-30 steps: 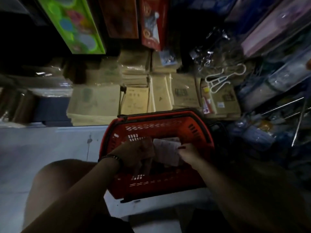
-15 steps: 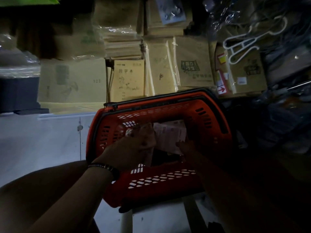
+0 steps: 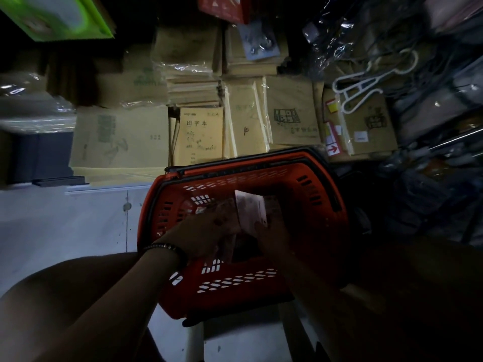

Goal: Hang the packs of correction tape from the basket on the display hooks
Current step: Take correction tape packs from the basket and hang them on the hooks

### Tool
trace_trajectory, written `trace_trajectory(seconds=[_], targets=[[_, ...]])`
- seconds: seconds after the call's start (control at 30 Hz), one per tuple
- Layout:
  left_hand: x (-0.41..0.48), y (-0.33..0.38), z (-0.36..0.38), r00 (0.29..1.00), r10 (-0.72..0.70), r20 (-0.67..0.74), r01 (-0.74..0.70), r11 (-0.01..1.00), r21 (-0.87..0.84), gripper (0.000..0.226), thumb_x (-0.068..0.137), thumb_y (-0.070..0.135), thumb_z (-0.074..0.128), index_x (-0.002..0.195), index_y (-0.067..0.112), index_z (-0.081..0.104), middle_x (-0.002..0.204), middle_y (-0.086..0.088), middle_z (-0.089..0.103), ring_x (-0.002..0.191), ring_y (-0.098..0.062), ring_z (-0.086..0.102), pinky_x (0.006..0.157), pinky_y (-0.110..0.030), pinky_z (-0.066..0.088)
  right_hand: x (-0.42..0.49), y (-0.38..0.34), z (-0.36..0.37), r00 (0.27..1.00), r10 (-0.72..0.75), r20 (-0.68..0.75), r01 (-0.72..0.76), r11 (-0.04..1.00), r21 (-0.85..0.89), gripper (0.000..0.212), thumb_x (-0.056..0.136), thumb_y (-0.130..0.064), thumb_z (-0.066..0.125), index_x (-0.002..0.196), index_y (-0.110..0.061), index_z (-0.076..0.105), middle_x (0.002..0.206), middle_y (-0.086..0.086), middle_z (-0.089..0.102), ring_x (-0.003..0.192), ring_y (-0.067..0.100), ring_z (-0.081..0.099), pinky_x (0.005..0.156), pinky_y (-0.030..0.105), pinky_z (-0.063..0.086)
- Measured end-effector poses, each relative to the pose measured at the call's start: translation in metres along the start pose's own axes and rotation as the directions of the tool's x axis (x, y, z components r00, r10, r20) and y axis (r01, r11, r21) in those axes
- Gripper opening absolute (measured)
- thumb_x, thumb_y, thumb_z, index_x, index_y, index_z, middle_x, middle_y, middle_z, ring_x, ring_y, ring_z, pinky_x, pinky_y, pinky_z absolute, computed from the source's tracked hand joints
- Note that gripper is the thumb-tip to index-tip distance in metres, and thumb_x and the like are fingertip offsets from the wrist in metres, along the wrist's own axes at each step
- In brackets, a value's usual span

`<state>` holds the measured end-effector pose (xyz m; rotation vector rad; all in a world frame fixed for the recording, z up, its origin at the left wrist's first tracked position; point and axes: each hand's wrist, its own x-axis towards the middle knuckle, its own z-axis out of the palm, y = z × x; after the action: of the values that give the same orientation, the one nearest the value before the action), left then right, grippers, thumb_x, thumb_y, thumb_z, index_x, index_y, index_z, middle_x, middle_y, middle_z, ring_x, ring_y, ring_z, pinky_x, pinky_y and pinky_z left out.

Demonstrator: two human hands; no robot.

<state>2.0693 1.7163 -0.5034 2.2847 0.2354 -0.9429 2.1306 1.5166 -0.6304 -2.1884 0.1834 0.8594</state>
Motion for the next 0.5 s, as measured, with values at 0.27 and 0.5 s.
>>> trace_trajectory(seconds=[0.27,0.5], targets=[[-0.01,0.033,-0.01,0.925,-0.241,0.293,0.315,0.061,-0.947,0.057,0.097,0.067,0.054,0.11,0.015,0.072,0.108,-0.02,0.08,0.106,-0.045,0.075,0.09,-0.055,0.061,-0.099,-0.041,-0.035,0.918,-0.393,-0.048,0.394,0.892,0.221,0.007,0.102,-0.018,0.064,0.106,-0.021,0.069,0.093,-0.009,0.074,0.091,0.0,0.071,0.076,0.013,0.052],[-0.003,0.011,0.007,0.974,-0.213,0.082,0.15,0.324,-0.934,0.026,0.098,0.008,0.068,0.124,0.006,0.071,0.113,-0.016,0.079,0.092,-0.025,0.08,0.071,-0.031,0.064,-0.12,-0.031,-0.034,0.875,-0.46,0.147,0.397,0.859,0.324,0.029,0.095,-0.021,0.064,0.124,-0.02,0.068,0.117,-0.011,0.072,0.113,0.004,0.068,0.093,0.019,0.055]])
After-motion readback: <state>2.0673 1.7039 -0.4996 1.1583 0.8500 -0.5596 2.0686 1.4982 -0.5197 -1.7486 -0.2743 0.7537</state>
